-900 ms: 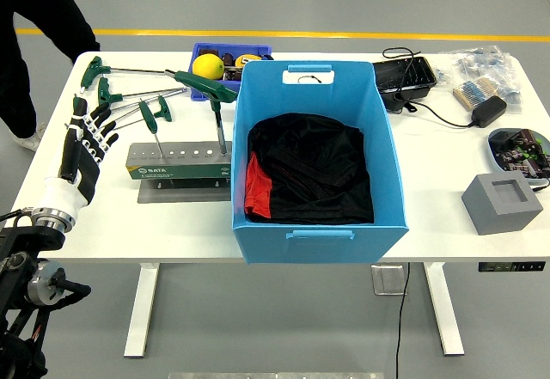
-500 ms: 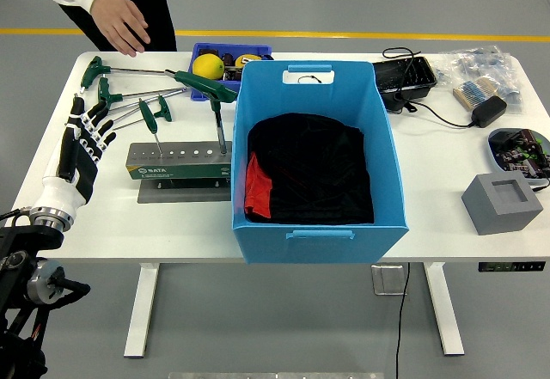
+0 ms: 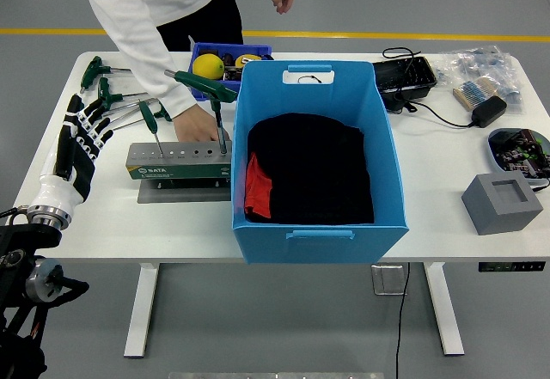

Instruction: Lift tool from toolbox,place it in box,lift tool from toolbox,place it in box

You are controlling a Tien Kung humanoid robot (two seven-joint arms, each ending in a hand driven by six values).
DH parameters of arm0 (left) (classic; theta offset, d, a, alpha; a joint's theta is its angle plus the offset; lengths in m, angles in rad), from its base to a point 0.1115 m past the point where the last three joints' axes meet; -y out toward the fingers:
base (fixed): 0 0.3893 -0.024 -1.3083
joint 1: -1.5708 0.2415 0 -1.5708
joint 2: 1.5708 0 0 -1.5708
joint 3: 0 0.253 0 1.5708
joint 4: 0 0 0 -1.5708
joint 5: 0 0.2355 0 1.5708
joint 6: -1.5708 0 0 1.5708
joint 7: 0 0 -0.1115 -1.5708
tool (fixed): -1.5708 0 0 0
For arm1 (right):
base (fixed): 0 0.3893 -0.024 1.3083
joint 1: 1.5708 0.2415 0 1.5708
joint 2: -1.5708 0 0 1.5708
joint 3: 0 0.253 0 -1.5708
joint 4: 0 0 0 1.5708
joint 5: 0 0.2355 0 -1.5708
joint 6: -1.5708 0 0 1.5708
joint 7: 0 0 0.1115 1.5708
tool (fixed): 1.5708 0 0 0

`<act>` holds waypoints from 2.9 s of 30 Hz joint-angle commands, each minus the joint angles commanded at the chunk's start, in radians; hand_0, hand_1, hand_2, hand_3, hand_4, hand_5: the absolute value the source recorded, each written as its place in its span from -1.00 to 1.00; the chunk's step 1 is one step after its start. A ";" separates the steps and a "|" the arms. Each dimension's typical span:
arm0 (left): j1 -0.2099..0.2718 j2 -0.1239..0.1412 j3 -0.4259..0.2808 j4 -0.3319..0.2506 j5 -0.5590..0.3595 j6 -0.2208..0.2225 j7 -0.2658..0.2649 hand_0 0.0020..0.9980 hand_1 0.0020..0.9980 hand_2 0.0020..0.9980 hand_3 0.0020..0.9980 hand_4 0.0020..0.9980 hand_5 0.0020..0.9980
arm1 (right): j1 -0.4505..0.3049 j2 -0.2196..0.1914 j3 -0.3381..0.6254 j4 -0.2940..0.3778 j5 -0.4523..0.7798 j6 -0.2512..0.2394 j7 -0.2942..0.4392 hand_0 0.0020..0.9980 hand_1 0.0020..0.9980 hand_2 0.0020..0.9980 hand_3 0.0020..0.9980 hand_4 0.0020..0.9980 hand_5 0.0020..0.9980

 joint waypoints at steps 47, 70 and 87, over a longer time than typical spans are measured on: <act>-0.357 0.186 0.251 -0.160 0.918 -0.097 0.079 1.00 1.00 1.00 1.00 1.00 0.12 | 0.003 -0.003 0.005 0.000 -0.010 -0.003 -0.005 0.60 0.64 0.69 0.51 0.87 0.60; -0.692 0.154 0.562 0.201 1.139 -0.171 0.192 0.82 0.73 0.69 0.79 1.00 0.11 | 0.012 -0.008 -0.014 0.000 0.000 -0.009 -0.005 0.60 0.64 0.68 0.50 0.87 0.60; -0.761 0.132 0.662 0.339 1.179 -0.151 0.244 0.15 0.07 -0.05 0.29 1.00 0.18 | 0.021 -0.013 -0.016 0.000 0.003 -0.011 -0.002 0.60 0.64 0.68 0.49 0.87 0.60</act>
